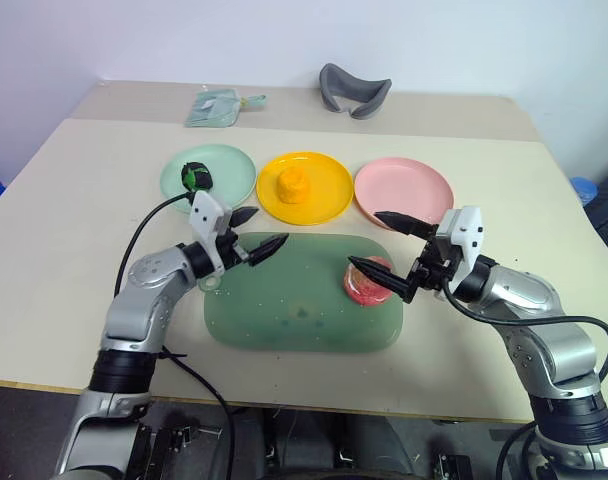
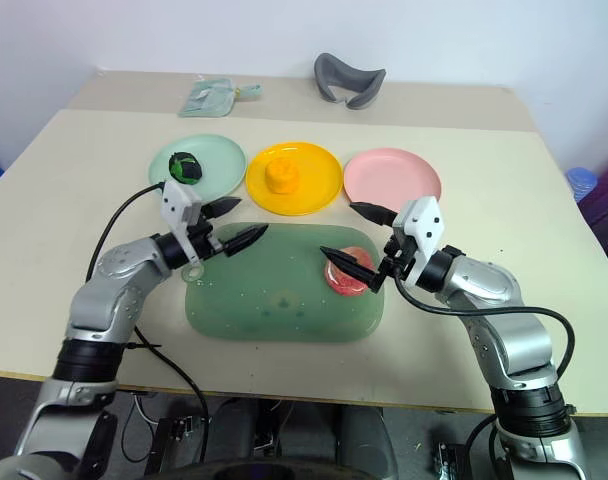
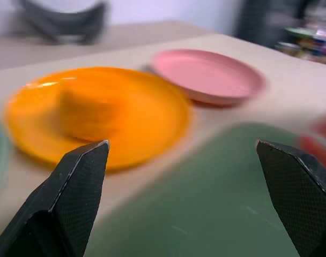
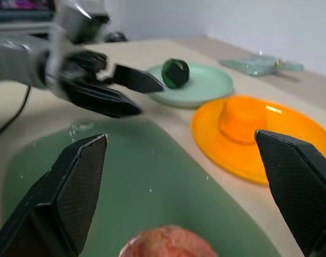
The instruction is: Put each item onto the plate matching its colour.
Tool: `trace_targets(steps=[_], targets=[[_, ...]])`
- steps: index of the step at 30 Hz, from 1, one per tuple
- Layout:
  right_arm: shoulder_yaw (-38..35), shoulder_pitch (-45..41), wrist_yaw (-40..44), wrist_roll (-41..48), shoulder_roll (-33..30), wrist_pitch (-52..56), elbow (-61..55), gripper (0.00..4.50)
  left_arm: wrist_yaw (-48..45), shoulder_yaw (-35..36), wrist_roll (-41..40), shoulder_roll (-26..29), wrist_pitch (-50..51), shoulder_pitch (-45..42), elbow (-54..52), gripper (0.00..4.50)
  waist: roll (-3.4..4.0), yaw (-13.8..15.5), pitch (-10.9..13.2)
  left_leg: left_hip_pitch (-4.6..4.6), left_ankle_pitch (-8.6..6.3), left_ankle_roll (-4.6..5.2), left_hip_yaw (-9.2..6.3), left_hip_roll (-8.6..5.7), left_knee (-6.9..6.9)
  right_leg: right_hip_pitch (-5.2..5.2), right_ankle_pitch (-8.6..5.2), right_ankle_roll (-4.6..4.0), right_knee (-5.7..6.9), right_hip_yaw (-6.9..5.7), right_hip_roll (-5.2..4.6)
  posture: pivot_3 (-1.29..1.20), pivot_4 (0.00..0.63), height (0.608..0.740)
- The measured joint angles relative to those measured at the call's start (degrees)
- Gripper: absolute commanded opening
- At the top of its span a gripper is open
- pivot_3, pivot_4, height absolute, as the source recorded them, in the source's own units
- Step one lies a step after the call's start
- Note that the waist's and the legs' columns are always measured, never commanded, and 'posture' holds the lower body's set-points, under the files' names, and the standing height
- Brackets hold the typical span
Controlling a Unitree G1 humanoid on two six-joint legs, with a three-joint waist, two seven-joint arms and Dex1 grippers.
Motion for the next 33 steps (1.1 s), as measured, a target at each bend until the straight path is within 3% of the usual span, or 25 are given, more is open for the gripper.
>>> trace_targets(steps=[4, 9, 18, 26, 33], targets=[[1.4, 3.3, 1.8, -0.4, 0.0, 0.1, 1.7, 4.50, -10.9, 2.6, -5.3, 7.0, 0.3, 2.9, -2.6, 4.48, 0.02, 0.1, 0.0, 0.00, 0.00, 0.01, 0.00, -0.03, -0.02, 0.01, 0.00, 0.00, -0.02, 0.00, -0.04, 0.00, 0.150, 0.740], [2.4, 4.1, 3.7, -3.8, -0.2, -3.1, 4.7, 4.50, -16.4, 1.9, -7.6, 8.7, 1.2, 4.7, -6.2, 4.48, 0.01, 0.1, 0.0, 0.00, -0.02, 0.03, -0.06, -0.03, 0.01, 0.03, 0.00, 0.00, -0.01, 0.01, -0.04, 0.00, 0.150, 0.740], [2.6, 4.7, 1.8, -6.7, 1.5, -6.5, 8.5, 4.50, -15.6, 1.8, -7.6, 9.0, 1.3, 6.8, -9.4, 4.48, 0.02, 0.0, 0.0, 0.00, -0.02, 0.03, -0.11, -0.02, 0.00, 0.00, 0.00, 0.00, -0.01, 0.05, -0.04, 0.00, 0.150, 0.740], [1.1, 12.2, 1.9, -6.9, 0.8, -8.0, 6.8, 4.50, -15.1, 1.3, -7.5, 9.1, 1.3, 6.6, -9.7, 4.48, 0.02, 0.0, 0.0, 0.01, -0.02, 0.04, -0.13, -0.02, 0.00, 0.01, 0.00, 0.00, -0.01, 0.05, -0.04, 0.00, 0.150, 0.740], [0.5, 13.4, 2.6, -5.8, 0.0, -8.0, 4.0, 4.50, -16.9, 0.6, -7.2, 9.4, 1.1, 5.5, -7.5, 4.48, 0.03, 0.0, 0.0, 0.01, -0.02, 0.04, -0.13, -0.02, -0.01, 0.00, 0.00, -0.01, -0.02, 0.06, -0.03, 0.00, 0.150, 0.740]])
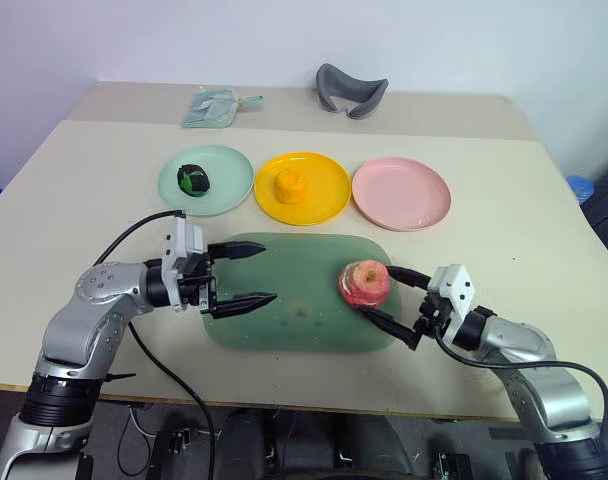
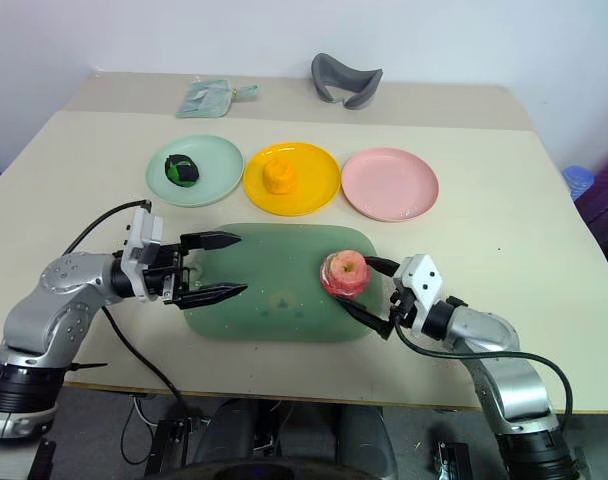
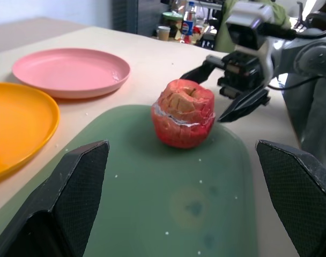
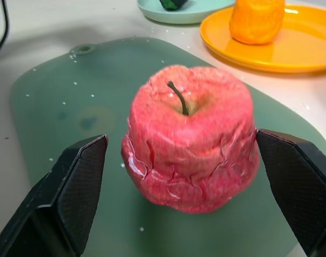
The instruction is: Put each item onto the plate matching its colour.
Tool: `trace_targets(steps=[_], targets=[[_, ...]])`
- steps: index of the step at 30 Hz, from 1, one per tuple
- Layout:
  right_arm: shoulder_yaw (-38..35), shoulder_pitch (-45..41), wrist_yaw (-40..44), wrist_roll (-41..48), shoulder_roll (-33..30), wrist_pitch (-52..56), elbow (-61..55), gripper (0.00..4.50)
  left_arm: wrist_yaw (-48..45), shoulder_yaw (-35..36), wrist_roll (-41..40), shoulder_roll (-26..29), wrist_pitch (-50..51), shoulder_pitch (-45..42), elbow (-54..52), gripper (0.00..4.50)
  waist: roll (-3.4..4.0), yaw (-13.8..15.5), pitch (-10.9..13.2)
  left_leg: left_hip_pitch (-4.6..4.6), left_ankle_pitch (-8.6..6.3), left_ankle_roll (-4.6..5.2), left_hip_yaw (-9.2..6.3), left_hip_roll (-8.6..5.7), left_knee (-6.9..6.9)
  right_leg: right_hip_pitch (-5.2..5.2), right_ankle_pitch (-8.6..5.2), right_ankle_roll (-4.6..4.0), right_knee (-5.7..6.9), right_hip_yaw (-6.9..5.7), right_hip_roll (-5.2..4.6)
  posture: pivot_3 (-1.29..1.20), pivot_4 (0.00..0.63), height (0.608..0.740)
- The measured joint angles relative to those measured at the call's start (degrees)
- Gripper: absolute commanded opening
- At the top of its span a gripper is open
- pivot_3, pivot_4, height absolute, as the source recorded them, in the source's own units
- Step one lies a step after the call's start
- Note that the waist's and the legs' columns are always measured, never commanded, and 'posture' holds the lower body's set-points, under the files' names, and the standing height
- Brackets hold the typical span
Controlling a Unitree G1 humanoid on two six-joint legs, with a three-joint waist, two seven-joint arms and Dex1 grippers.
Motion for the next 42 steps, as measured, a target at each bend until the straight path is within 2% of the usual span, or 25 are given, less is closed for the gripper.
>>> trace_targets(steps=[11, 36, 42], targets=[[1.8, -3.2, -1.4, -1.9, 0.5, 0.0, 0.8, 4.50, 0.2, -0.8, 0.3, 0.1, 0.0, -0.5, -0.2, 4.48, 0.00, 0.0, 0.0, 0.00, 0.00, 0.00, 0.00, 0.00, 0.01, 0.00, 0.00, 0.00, 0.00, 0.00, 0.00, 0.00, 0.150, 0.740], [3.6, -4.2, -0.9, -4.2, 2.5, -3.9, 6.2, 4.50, 0.7, -0.8, 0.2, 0.7, 1.1, 0.2, -1.1, 4.48, 0.00, 0.0, 0.0, 0.01, 0.00, 0.00, 0.00, 0.00, 0.01, 0.00, 0.00, 0.00, 0.00, 0.01, 0.00, 0.00, 0.150, 0.740], [3.5, -5.7, -1.2, -3.2, 2.6, -0.8, 6.8, 4.50, 1.2, -0.8, 0.3, 0.7, 1.0, 0.7, -1.1, 4.48, 0.01, 0.0, 0.0, 0.01, 0.00, 0.00, 0.00, 0.01, 0.00, 0.01, 0.00, 0.00, 0.01, 0.01, 0.00, 0.00, 0.150, 0.740]])
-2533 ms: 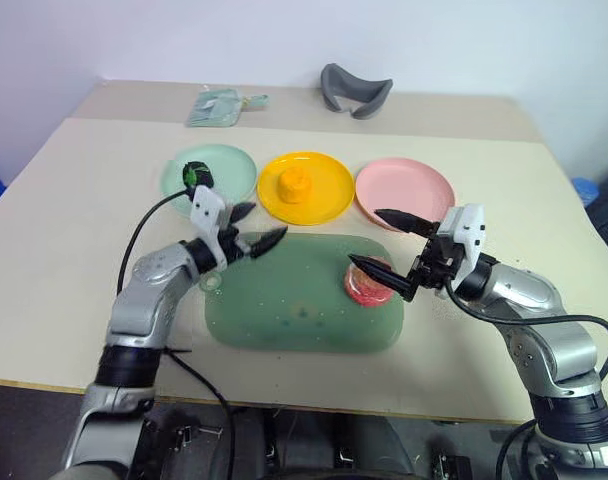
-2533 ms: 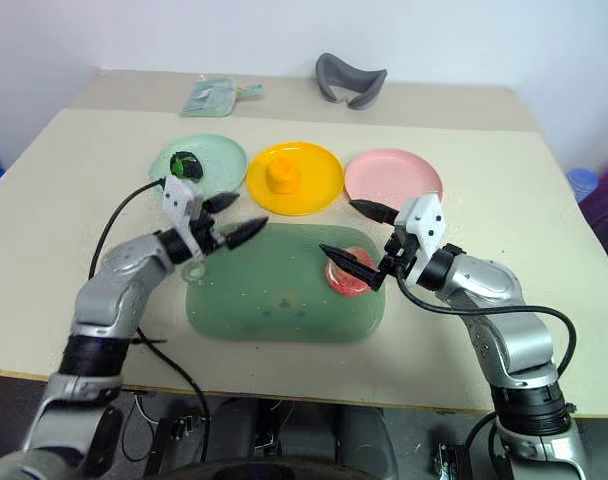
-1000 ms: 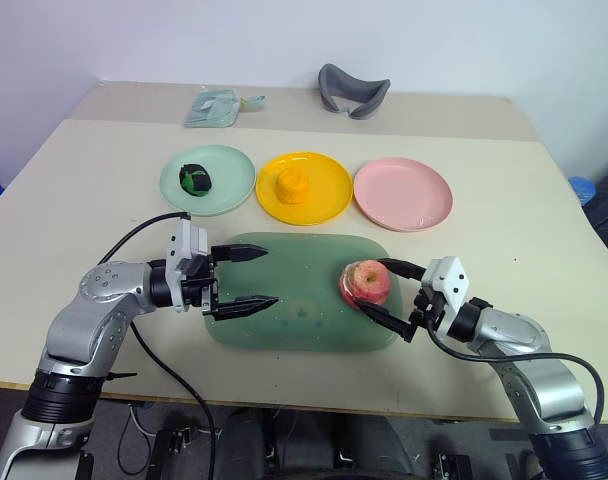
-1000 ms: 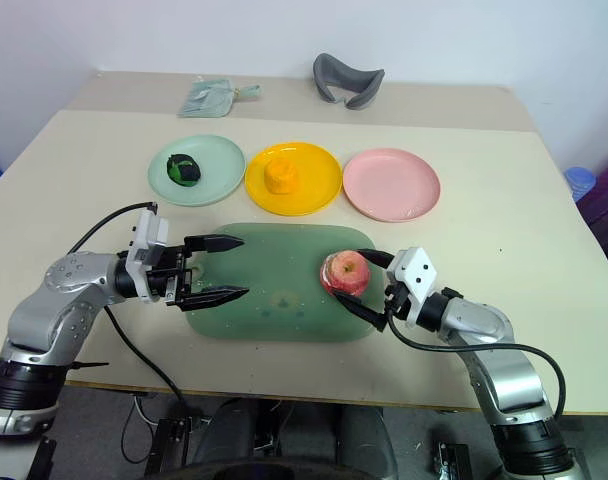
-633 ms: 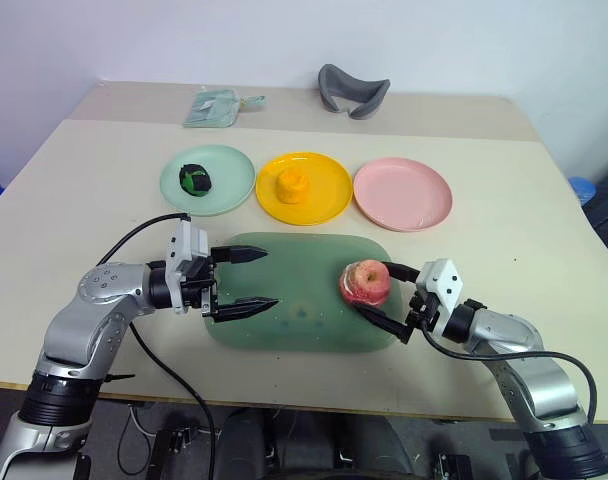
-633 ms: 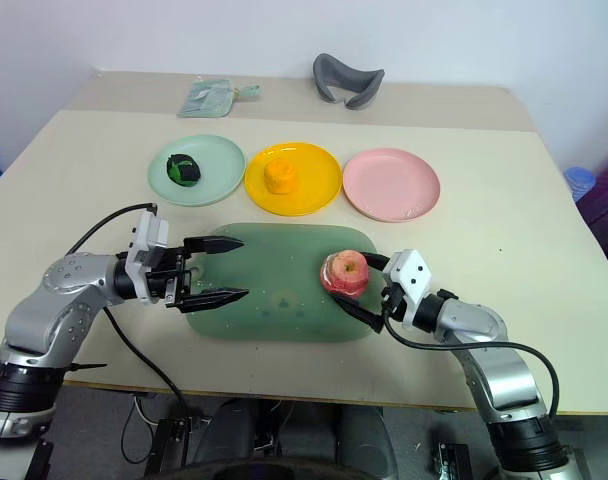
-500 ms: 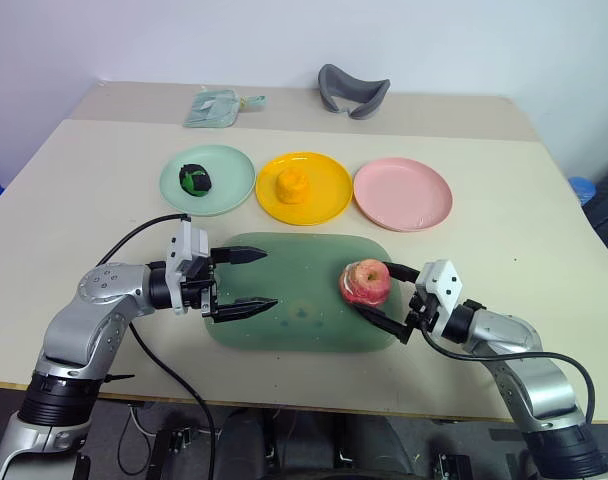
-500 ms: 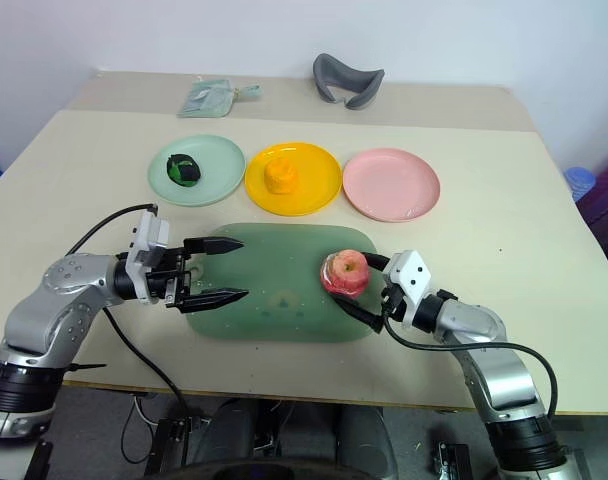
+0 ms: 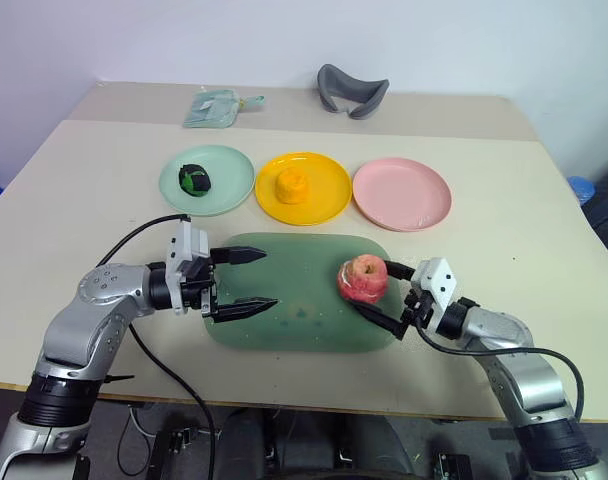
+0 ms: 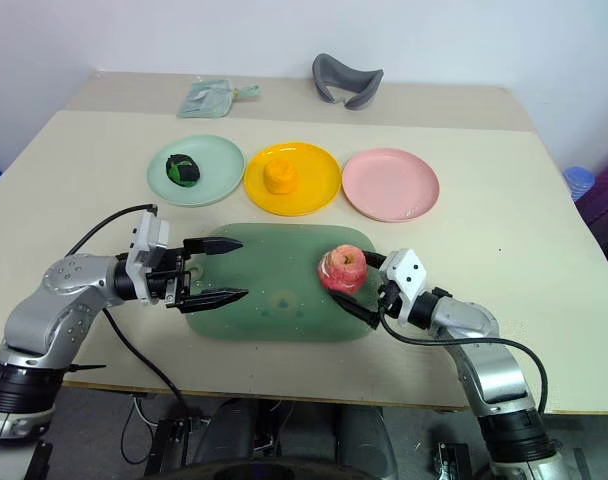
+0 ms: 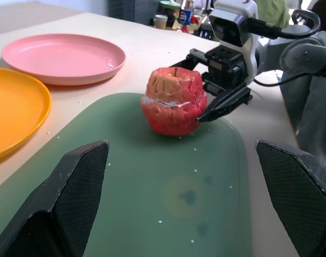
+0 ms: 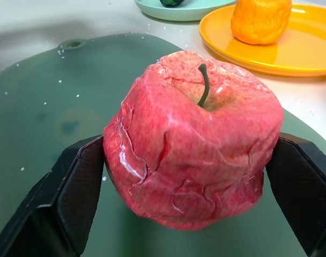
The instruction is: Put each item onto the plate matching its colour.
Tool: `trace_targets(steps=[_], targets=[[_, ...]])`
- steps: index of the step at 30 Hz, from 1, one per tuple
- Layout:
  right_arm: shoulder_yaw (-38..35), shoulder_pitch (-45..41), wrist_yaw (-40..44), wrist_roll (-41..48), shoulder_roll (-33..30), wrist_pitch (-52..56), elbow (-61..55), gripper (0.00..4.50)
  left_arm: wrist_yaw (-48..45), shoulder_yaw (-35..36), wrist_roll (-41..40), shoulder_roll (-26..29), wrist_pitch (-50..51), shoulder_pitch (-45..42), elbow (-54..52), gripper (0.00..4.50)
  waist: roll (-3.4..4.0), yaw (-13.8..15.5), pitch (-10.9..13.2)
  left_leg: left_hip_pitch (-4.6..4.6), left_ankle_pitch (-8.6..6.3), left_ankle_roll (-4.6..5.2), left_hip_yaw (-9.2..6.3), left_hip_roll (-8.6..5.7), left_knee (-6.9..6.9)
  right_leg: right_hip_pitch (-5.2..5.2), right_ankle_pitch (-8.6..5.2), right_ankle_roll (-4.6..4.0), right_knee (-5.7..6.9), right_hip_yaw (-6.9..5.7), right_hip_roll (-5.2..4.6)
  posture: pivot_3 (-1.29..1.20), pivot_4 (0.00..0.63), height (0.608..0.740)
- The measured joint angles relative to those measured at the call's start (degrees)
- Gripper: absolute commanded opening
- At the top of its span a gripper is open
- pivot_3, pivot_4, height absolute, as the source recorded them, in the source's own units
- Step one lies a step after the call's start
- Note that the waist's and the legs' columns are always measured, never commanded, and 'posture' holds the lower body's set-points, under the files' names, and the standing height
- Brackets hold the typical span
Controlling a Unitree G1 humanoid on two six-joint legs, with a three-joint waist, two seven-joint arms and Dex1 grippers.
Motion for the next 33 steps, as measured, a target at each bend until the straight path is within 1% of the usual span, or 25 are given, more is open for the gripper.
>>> trace_targets(steps=[9, 16, 20, 29, 33], targets=[[-0.7, -0.3, -0.6, 1.6, 0.0, 4.1, -0.7, 4.50, 0.1, 0.0, 0.1, 0.0, -0.6, 1.1, 0.0, 4.48, 0.00, 0.0, 0.0, 0.01, 0.00, 0.00, 0.00, 0.00, 0.00, 0.01, 0.00, 0.00, 0.00, 0.00, 0.00, 0.00, 0.150, 0.740], [-0.7, -0.4, -2.5, -0.3, 1.6, -0.1, 1.0, 4.50, 0.2, 0.0, 0.2, 0.0, -1.2, 1.1, 0.0, 4.48, 0.00, 0.0, 0.0, 0.00, 0.00, 0.00, 0.01, 0.00, 0.00, 0.01, 0.00, 0.00, 0.00, 0.00, -0.01, 0.00, 0.150, 0.740], [-0.7, -0.4, -2.8, -1.0, 1.6, -0.5, 1.0, 3.41, 0.5, 0.0, 0.4, -0.1, -1.2, 1.1, 0.0, 4.50, 0.00, 0.0, 0.0, 0.00, 0.00, 0.00, 0.01, 0.00, 0.00, 0.01, 0.00, 0.00, 0.00, 0.00, -0.01, 0.00, 0.150, 0.740], [-0.6, -0.5, -3.0, -1.9, 1.6, -1.4, 1.1, 3.41, 1.2, 0.0, 0.6, -0.6, -1.2, 1.1, 0.0, 4.50, 0.00, 0.0, 0.0, 0.00, 0.00, 0.00, 0.01, 0.00, 0.00, 0.01, 0.00, 0.00, 0.00, 0.00, 0.00, 0.00, 0.150, 0.740], [-0.7, -1.9, -3.2, -1.8, 1.6, -0.9, 1.7, 3.41, 1.5, 0.0, 0.6, -0.7, -1.2, 1.2, 0.0, 4.50, 0.01, 0.0, 0.0, 0.00, 0.00, 0.00, 0.01, 0.00, 0.00, -0.01, 0.00, 0.00, 0.00, 0.01, -0.01, 0.00, 0.150, 0.740]])
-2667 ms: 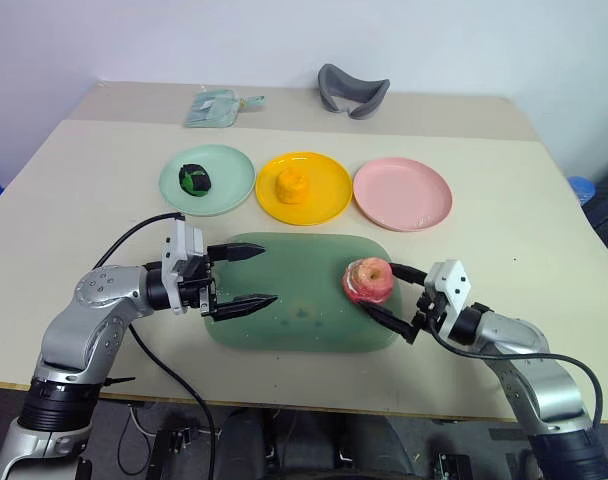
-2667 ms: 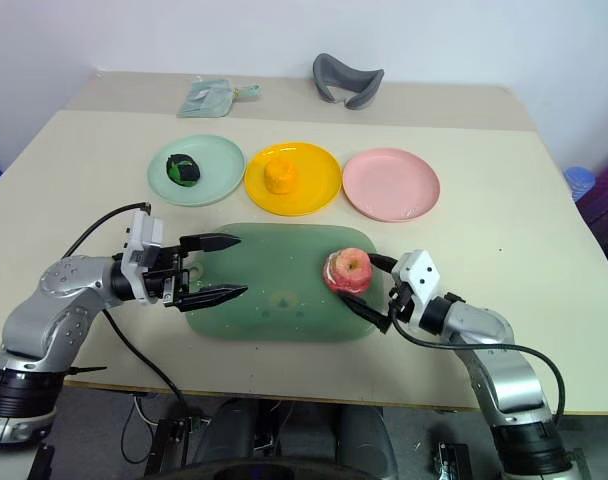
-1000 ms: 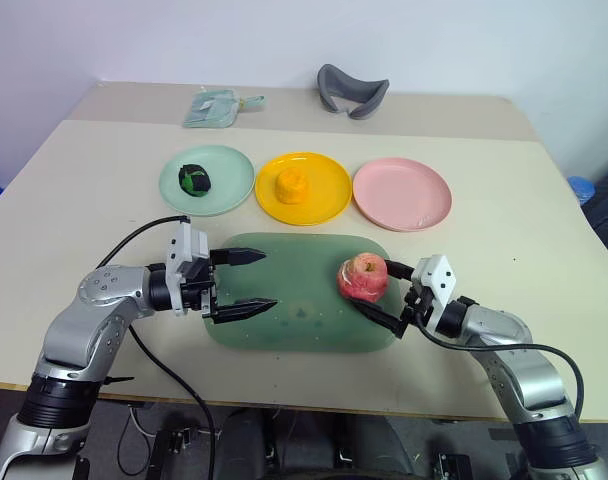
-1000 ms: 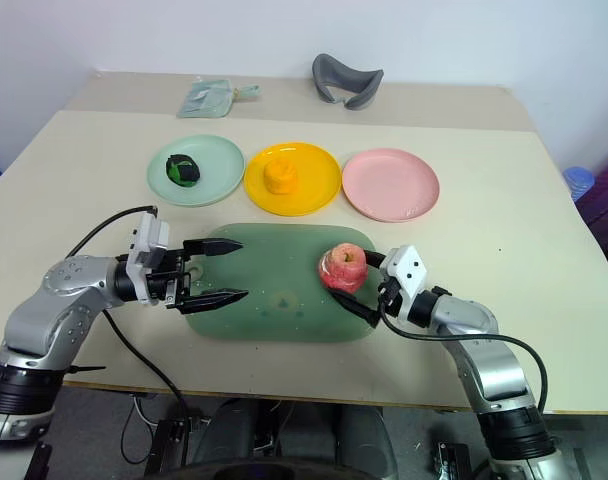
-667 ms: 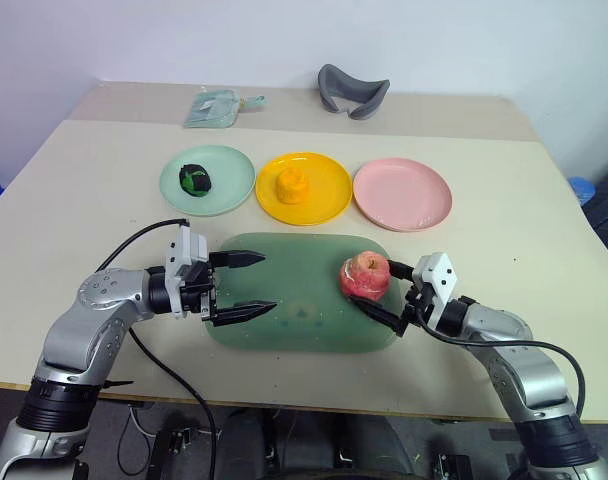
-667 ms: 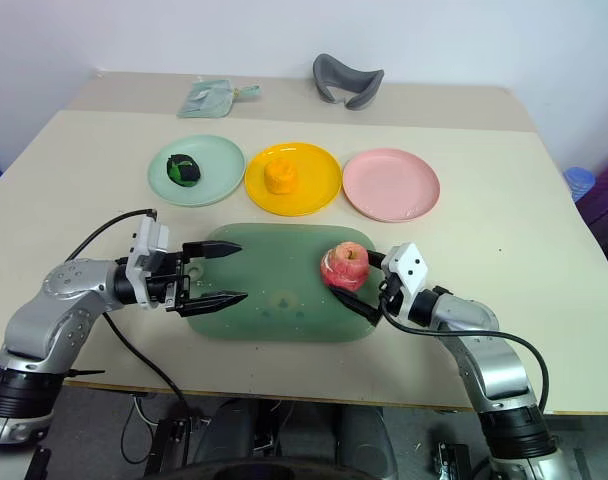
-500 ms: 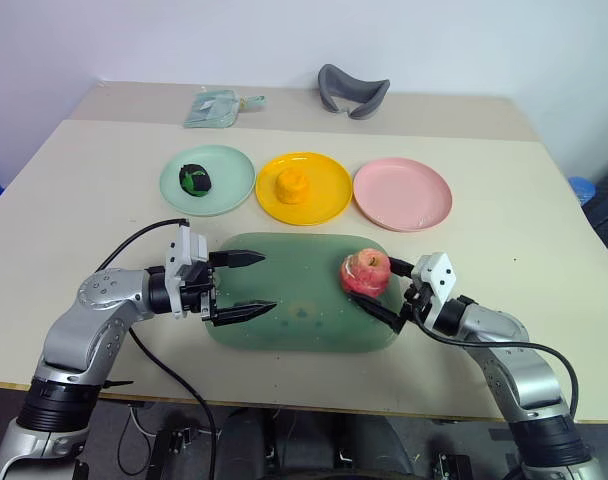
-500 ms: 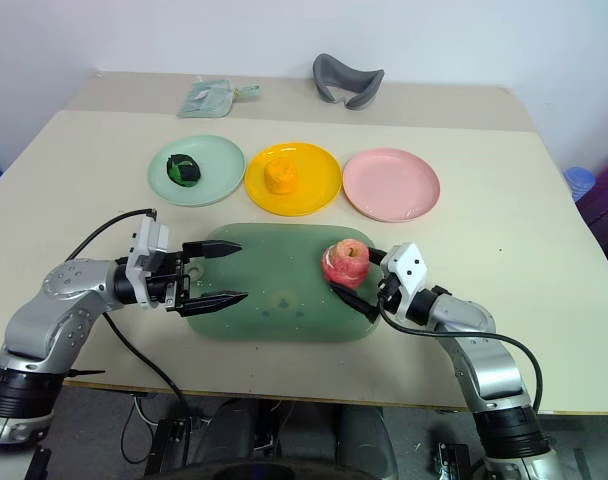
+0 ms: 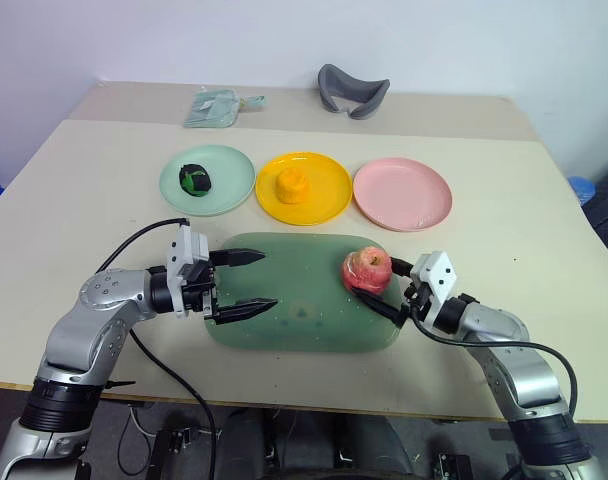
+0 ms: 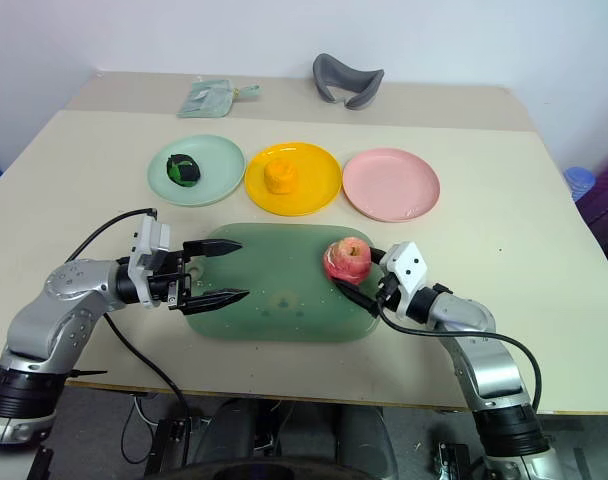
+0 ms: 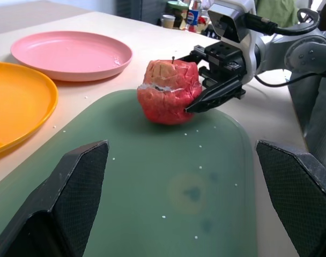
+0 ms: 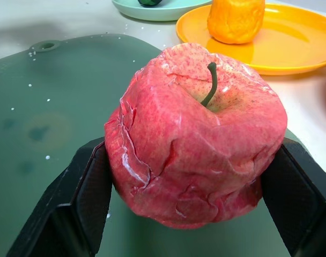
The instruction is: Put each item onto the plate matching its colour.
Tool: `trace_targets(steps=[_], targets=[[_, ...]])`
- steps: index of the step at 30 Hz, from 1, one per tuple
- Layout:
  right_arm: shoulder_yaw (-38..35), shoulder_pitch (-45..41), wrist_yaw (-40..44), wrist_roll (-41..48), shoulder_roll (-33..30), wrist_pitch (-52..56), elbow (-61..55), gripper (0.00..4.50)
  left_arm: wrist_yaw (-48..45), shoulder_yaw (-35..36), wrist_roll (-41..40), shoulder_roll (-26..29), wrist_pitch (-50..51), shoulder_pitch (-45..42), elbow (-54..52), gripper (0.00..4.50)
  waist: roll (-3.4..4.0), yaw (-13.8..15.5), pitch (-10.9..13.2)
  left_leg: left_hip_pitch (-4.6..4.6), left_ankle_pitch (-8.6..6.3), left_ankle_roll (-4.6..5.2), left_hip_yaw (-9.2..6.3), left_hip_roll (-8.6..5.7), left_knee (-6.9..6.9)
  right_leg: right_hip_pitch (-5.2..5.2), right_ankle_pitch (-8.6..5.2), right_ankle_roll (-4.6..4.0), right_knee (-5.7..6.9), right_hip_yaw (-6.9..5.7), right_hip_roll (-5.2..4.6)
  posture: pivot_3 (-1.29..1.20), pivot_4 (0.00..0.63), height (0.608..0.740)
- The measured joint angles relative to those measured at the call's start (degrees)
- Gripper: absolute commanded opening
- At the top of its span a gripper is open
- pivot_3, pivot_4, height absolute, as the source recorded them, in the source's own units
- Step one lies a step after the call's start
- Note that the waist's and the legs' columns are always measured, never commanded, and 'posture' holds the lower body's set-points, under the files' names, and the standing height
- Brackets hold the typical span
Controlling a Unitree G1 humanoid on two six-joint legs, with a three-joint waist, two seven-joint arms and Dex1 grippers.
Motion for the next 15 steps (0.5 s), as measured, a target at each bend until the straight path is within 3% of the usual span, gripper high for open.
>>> trace_targets(steps=[7, 9, 15], targets=[[-3.9, -14.3, -1.4, 2.2, 0.1, -0.1, 5.2, 3.41, 2.1, 0.0, 0.2, -1.1, -0.1, 0.5, -0.5, 4.50, 0.03, -0.1, 0.0, 0.00, 0.00, 0.00, 0.02, 0.00, 0.00, -0.04, 0.00, 0.00, 0.02, 0.02, 0.01, 0.00, 0.150, 0.740], [-4.9, -20.5, -2.7, 1.0, 0.1, -1.6, 11.5, 3.41, 3.1, 0.0, 0.4, -1.5, -0.2, 0.7, -1.2, 4.50, 0.04, -0.2, 0.0, 0.00, 0.00, 0.00, 0.06, 0.00, 0.00, -0.05, 0.00, 0.00, 0.02, 0.03, 0.00, 0.00, 0.150, 0.740], [-4.6, -41.0, -7.2, -7.7, 0.6, -13.9, 46.2, 3.41, 8.9, 0.2, 3.0, -3.4, -1.1, 2.4, -2.7, 4.50, 0.11, -0.3, 0.1, -0.02, 0.01, 0.00, 0.23, 0.00, -0.03, -0.09, 0.00, 0.00, 0.01, 0.04, 0.00, 0.00, 0.150, 0.740]])
